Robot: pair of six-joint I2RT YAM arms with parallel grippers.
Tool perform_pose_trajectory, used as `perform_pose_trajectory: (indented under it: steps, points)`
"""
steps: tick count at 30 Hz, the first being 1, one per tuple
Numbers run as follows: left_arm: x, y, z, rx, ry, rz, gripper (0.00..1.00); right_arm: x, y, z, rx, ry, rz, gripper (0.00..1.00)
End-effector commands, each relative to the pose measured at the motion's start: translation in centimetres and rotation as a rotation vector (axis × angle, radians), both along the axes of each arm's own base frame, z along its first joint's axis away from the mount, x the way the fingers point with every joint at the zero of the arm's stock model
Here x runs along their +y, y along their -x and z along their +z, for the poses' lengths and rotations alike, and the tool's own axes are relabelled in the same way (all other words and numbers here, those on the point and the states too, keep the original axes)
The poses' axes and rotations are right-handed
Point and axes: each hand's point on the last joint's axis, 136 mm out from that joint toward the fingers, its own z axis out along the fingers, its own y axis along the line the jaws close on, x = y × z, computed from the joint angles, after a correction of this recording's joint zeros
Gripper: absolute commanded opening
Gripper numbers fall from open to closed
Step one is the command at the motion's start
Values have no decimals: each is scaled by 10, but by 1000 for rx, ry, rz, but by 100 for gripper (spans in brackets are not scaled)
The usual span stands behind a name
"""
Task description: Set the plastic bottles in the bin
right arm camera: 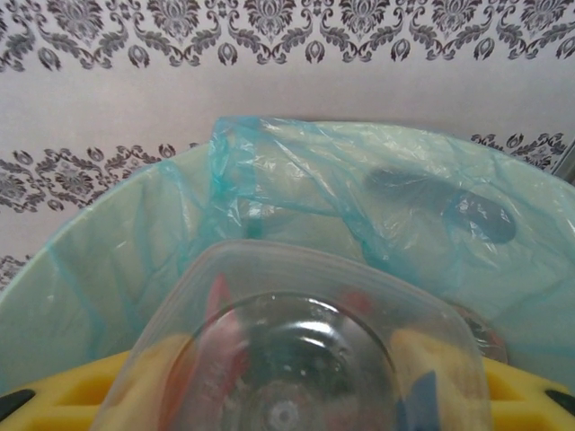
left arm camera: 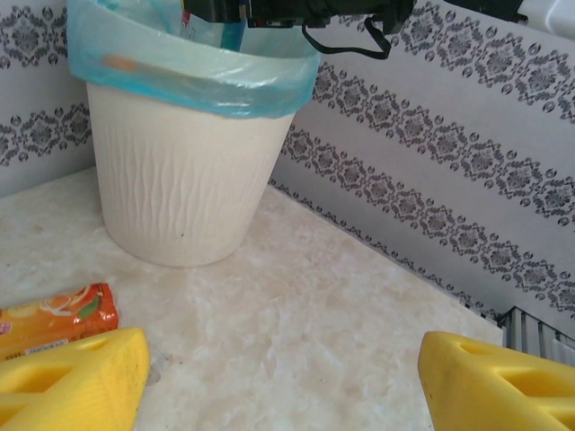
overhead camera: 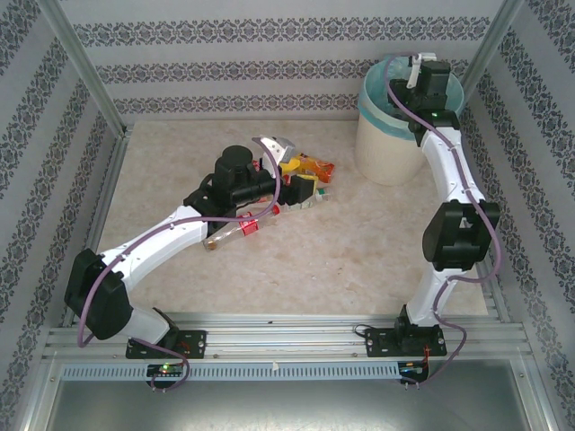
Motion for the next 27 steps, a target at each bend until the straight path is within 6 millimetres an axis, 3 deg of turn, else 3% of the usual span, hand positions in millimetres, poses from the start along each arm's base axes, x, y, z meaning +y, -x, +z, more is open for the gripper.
perform_pose_trajectory:
  steps: [1,4,10,14,20,27]
  points:
    - [1,7,6,-32,-3,-7,79,-5,3,-49,162,19,-15,54]
    - [1,7,5,-39,-11,-7,79,-10,8,-27,122,33,-39,53]
    - [3,7,1,-50,-24,-4,79,-13,16,50,-24,64,-53,53]
    - [4,9,-2,-42,-18,-1,79,-14,13,68,-42,95,-47,54]
    - [6,10,-1,-47,-17,3,79,7,-3,43,10,13,54,54]
    - [5,11,-2,-44,-16,1,79,29,-18,-17,135,-40,114,55]
